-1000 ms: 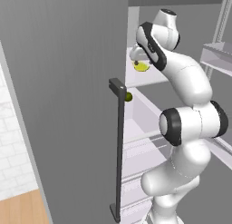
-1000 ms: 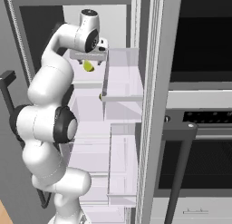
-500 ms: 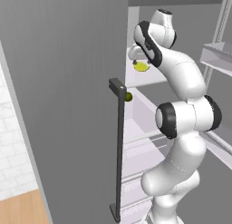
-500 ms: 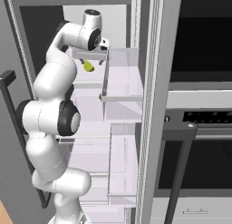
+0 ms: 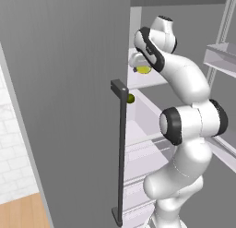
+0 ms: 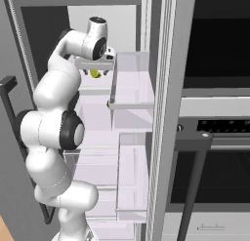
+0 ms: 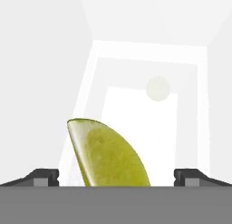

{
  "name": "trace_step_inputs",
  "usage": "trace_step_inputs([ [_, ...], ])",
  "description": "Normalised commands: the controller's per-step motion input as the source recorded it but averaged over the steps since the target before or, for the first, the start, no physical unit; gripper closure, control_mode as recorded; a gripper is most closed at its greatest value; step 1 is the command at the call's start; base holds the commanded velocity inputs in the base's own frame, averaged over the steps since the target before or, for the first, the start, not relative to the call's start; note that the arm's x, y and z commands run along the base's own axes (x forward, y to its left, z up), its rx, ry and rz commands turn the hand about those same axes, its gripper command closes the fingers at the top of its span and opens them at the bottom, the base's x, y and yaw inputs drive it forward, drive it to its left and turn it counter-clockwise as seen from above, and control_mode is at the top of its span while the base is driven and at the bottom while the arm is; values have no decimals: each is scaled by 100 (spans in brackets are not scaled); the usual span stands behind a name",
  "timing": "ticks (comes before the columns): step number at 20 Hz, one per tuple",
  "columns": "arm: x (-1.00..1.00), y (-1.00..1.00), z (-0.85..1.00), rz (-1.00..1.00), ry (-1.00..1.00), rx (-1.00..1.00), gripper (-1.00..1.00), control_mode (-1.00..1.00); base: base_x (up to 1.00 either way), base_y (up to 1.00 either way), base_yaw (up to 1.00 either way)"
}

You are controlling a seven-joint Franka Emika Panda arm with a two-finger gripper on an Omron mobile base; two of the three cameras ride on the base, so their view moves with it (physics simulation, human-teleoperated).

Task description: Grab a lemon wedge from the fridge and one ice cube from the ice bowl, and put them in the glass of lemonade.

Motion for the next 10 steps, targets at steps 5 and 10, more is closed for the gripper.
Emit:
trace_step_inputs([
  [5,-2,25,-14,8,0,0,-100,-100,0,0,0],
  [10,0,24,-16,4,2,0,100,-100,0,0,0],
])
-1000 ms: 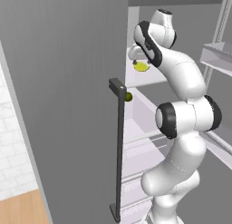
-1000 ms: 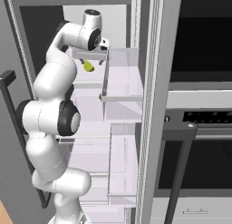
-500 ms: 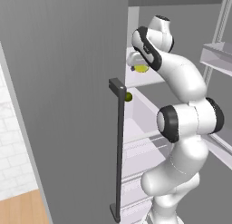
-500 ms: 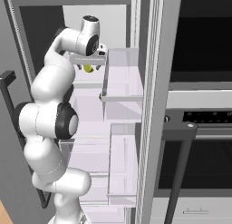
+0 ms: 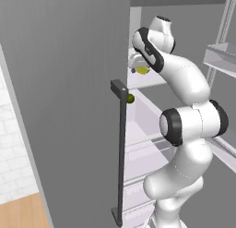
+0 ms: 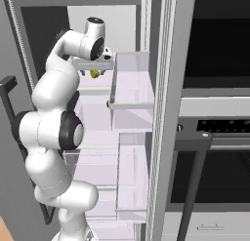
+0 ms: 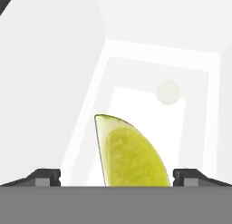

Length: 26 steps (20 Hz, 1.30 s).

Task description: Grab a lemon wedge from the fridge and one ice cube from the ice bowl, and put them in the glass of lemonade.

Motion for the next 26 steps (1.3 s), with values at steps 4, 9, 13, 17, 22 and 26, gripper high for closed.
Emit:
trace_step_inputs([
  [4,-2,21,-10,2,1,0,100,-100,0,0,0],
  [9,-14,11,-1,0,1,0,100,-100,0,0,0],
  [13,-50,0,0,0,-6,0,100,-100,0,0,0],
  [17,-100,0,0,0,-13,2,100,-100,0,0,0],
  [22,-100,0,0,0,-9,2,100,-100,0,0,0],
  [26,-100,0,11,0,0,0,100,-100,0,0,0],
])
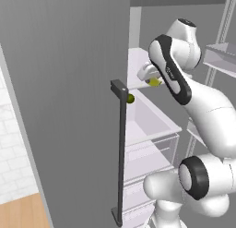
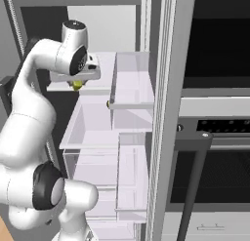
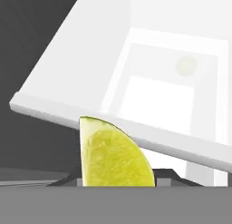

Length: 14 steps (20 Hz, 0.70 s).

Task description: Grab a lemon wedge from the fridge and one ice cube from the ice bowl, and put them in the glass of lemonade.

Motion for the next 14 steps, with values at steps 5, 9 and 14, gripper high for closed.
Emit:
trace_step_inputs([
  [5,-100,0,2,-3,1,0,100,-100,0,0,0],
  [9,-100,0,-4,-17,4,0,100,-100,0,0,0],
  [14,-100,-12,-24,-28,5,0,100,-100,0,0,0],
])
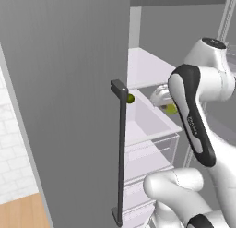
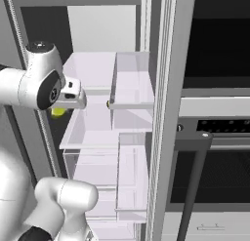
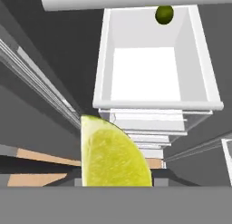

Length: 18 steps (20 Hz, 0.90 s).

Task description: Grab a lemon wedge from the fridge and one ice cube from the ice bowl, and put them in the glass of lemonade.

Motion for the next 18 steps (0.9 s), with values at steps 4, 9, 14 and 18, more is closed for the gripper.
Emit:
trace_step_inputs([
  [4,-100,-4,-22,-26,2,0,100,-100,0,0,0],
  [9,-86,-2,-26,-16,3,2,100,-100,0,0,0],
  [14,-20,-2,-5,-5,6,2,100,-100,0,0,0],
  [18,0,0,0,0,0,0,100,-100,0,0,0],
])
